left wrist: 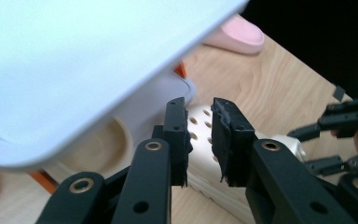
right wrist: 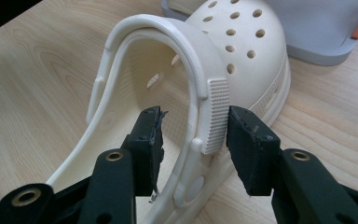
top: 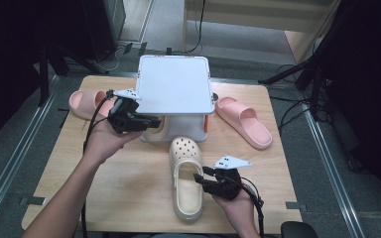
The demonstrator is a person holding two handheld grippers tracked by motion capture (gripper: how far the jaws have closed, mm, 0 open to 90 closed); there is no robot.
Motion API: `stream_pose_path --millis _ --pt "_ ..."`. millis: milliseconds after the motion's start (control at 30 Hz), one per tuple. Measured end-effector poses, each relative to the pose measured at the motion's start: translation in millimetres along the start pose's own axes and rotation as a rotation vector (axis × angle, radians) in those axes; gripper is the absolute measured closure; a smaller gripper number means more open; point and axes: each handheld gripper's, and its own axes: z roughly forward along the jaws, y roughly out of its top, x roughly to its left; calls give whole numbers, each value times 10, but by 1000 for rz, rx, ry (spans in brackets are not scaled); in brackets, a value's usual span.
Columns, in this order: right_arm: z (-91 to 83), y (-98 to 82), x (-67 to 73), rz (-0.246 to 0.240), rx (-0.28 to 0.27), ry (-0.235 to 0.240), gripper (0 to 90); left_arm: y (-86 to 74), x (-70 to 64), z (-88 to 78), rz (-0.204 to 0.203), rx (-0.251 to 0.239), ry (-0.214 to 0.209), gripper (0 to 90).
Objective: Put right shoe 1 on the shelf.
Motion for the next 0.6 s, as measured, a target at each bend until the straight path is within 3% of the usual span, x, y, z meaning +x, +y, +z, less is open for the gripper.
stream_pose_path --millis 167,300,400,467,600 --pt "96 -16 4 7 26 -29 539 177 142 -53 -7 13 30 797" --pt "172 -32 -1 19 26 -72 539 221 240 -40 -19 -5 60 817" --pt "219 -23 -13 28 26 -89 527 196 291 -19 -12 -5 83 817" --pt "235 -13 -11 24 23 -99 533 155 324 -20 -29 -22 84 818" --pt "237 -3 -18 23 7 -116 615 93 362 3 -28 -18 104 818"
